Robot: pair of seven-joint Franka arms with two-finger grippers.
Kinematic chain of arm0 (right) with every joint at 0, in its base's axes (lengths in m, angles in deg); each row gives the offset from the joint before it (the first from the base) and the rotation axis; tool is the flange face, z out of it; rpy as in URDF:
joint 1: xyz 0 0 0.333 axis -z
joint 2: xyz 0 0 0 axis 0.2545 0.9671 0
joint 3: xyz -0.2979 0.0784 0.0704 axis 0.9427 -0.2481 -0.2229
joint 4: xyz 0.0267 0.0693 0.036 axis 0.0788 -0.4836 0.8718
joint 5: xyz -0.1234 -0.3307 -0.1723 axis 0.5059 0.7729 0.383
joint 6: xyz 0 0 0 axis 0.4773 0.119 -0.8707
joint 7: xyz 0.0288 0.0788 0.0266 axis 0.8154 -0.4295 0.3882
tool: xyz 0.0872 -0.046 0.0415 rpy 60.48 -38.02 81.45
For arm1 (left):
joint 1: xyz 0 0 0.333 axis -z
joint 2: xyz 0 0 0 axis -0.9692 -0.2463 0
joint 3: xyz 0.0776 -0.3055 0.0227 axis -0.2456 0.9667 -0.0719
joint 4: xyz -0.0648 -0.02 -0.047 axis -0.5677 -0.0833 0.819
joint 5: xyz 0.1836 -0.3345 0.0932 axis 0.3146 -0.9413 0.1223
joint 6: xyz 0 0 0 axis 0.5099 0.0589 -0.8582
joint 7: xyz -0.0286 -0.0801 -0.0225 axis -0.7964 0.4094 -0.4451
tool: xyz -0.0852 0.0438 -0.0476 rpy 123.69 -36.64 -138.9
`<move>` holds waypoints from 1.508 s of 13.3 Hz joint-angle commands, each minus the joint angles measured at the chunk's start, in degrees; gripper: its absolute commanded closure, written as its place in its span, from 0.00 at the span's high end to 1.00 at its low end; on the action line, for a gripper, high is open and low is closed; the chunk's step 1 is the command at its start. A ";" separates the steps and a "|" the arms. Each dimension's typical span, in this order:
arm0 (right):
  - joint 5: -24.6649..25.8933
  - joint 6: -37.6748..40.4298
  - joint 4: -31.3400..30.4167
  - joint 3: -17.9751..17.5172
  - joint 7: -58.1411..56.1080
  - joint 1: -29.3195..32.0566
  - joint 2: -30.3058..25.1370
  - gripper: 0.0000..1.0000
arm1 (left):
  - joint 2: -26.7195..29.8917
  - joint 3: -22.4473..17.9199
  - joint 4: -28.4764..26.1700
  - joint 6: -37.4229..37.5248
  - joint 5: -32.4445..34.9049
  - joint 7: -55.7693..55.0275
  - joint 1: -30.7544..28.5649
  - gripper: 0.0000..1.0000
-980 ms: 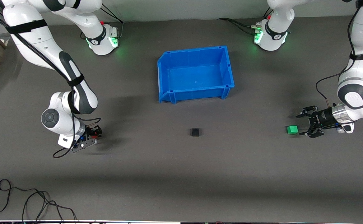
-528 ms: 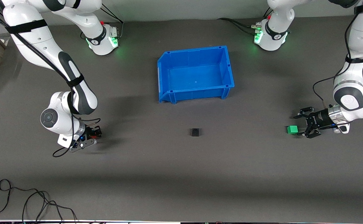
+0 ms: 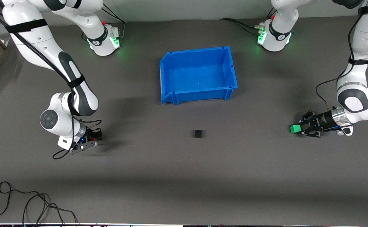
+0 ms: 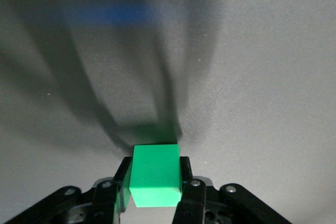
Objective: Attach green and red cubes to black cube
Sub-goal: 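Carry the red cube toward the black cube while the left gripper carries the green cube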
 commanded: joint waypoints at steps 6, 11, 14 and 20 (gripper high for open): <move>-4.06 11.50 2.32 -0.29 29.58 -2.96 -7.93 0.00 | 0.53 -0.09 10.95 9.43 0.86 -13.45 7.09 0.26; -13.39 21.10 8.91 -0.30 57.17 -5.06 -8.82 0.00 | -0.44 -0.01 12.71 2.43 -1.51 -22.93 22.37 0.27; -13.48 20.93 12.51 -0.30 80.07 -8.58 -7.94 0.00 | -0.96 -0.01 12.80 -3.91 -6.16 -24.89 30.99 0.23; -13.39 21.11 22.27 -0.38 107.56 -14.72 -2.06 0.00 | -8.51 -0.01 17.02 -15.69 -10.83 -31.39 43.04 0.23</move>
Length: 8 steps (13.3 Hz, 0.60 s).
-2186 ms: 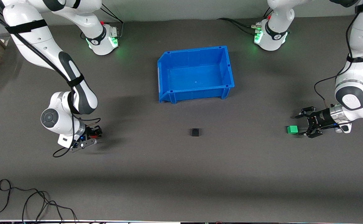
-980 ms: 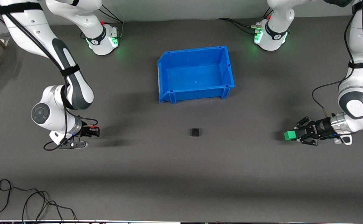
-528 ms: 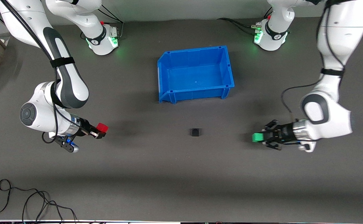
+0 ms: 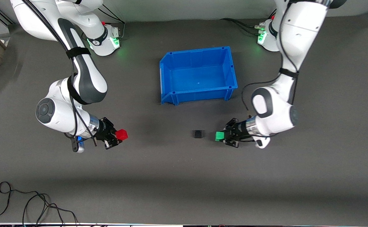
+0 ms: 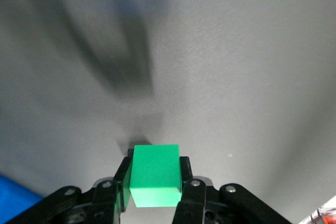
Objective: Attach green and red cubes to black cube
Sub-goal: 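Carry the red cube toward the black cube while the left gripper carries the green cube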
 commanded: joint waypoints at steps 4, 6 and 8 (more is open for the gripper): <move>-0.43 0.92 13.03 0.51 19.34 -8.36 11.80 0.00 | -4.84 0.07 2.88 -5.43 -1.92 -3.40 4.04 0.23; -0.35 0.92 16.12 0.51 24.45 -11.18 15.59 0.00 | -5.45 1.04 3.06 -7.10 -2.01 -3.57 4.13 0.23; -0.26 0.92 18.93 0.59 28.41 -13.64 19.63 0.00 | -5.63 1.83 3.50 -7.54 -1.92 -4.88 4.21 0.23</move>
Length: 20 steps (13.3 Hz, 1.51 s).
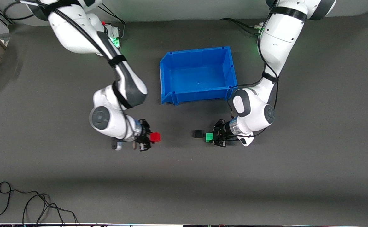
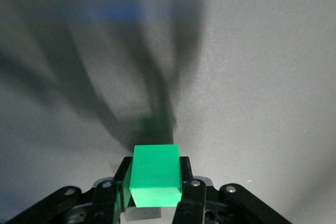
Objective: Attach green and red cubes to black cube
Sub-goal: 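Carry the red cube toward the black cube while the left gripper carries the green cube, then press the red and green cubes against opposite sides of the black cube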
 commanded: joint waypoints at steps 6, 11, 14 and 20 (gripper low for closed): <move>-0.33 0.91 12.80 0.71 8.04 -5.62 13.16 0.00 | -1.32 0.33 2.46 -2.89 -0.97 -7.41 3.33 0.23; -0.42 0.47 15.78 0.62 9.97 -7.73 16.76 0.00 | -2.64 0.33 3.69 -4.30 -0.80 -9.87 4.82 0.24; -0.42 0.38 17.37 0.62 10.06 -8.61 18.17 0.00 | -3.17 0.33 5.18 -4.30 -0.88 -11.63 5.44 0.24; -0.42 -1.90 17.46 0.62 10.24 -8.61 19.23 0.00 | -3.17 0.25 5.54 -4.22 0.08 -11.20 5.71 1.00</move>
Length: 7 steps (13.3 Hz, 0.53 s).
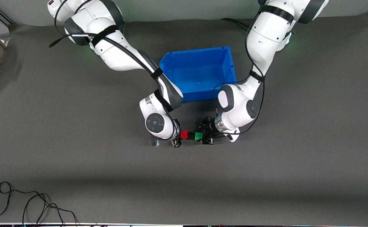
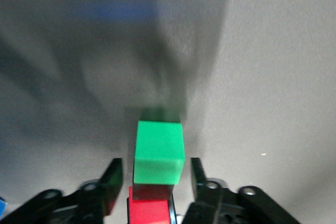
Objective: Attach green and red cubes to black cube
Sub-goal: 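Press the red and green cubes against opposite sides of the black cube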
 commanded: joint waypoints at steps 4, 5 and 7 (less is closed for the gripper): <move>-0.52 -1.32 2.74 0.33 1.65 -0.51 1.95 0.00 | 1.70 -1.06 0.31 4.51 5.77 -0.37 -4.39 1.00; -0.52 -1.75 2.66 0.33 1.65 -0.51 2.04 0.00 | 2.84 -1.06 0.31 8.36 8.05 -0.19 -6.85 1.00; -0.52 -2.37 2.74 0.33 1.65 -0.51 2.48 0.00 | 5.47 -1.06 0.31 16.27 11.40 1.90 -13.17 1.00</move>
